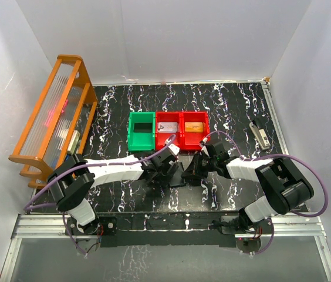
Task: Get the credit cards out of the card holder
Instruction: Open the card holder at the center of the board.
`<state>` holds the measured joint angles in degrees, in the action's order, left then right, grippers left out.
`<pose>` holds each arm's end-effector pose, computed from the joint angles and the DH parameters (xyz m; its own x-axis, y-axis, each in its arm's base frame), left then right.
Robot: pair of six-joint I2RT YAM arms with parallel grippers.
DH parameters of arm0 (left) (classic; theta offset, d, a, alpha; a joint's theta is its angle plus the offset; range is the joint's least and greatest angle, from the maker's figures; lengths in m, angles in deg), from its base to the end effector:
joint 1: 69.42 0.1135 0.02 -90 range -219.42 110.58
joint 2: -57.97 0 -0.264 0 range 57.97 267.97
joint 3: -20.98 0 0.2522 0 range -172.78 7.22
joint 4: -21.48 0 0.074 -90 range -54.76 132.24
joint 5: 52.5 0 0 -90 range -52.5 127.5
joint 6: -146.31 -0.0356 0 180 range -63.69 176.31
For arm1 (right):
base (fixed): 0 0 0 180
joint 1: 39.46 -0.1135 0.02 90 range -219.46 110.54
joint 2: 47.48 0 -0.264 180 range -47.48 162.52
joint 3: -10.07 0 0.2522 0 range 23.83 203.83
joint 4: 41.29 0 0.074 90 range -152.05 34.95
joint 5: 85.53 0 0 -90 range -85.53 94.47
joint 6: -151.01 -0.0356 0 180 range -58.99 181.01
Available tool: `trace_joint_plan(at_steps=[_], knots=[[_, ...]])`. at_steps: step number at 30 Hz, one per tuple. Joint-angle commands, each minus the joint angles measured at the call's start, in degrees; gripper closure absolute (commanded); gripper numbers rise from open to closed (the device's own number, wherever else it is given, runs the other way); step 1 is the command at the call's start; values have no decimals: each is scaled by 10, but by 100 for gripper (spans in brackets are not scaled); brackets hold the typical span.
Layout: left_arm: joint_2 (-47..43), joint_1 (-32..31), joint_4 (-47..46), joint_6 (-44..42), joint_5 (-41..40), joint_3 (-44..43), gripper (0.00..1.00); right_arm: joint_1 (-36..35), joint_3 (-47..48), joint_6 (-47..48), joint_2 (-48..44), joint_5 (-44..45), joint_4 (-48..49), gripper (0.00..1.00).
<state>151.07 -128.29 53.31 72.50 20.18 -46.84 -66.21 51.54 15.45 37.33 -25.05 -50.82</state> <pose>0.1750 -0.2693 0.1787 -0.6214 0.5141 -0.5912 0.5835 0.8073 0.0887 0.2090 0.1250 0.1196 -0.9677 0.2080 -0.1422 0.0481 0.7065 0.7060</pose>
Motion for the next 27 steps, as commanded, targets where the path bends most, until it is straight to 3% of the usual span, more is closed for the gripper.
trace_joint_plan(at_steps=[1,4,7,15,21,27], knots=[[-42,2,-3,82,3,12,20,-6,2,13,8,45,-38,100],[-70,2,-45,138,31,18,12,-6,2,11,12,45,-36,100],[-69,2,-44,193,18,5,11,-6,0,6,12,45,-32,100],[37,1,17,249,-7,-90,11,-6,0,7,16,45,-33,100],[108,2,87,270,-42,-149,17,-6,-1,6,16,47,-33,99],[106,2,126,288,-67,-139,30,-5,-2,6,16,48,-33,99]])
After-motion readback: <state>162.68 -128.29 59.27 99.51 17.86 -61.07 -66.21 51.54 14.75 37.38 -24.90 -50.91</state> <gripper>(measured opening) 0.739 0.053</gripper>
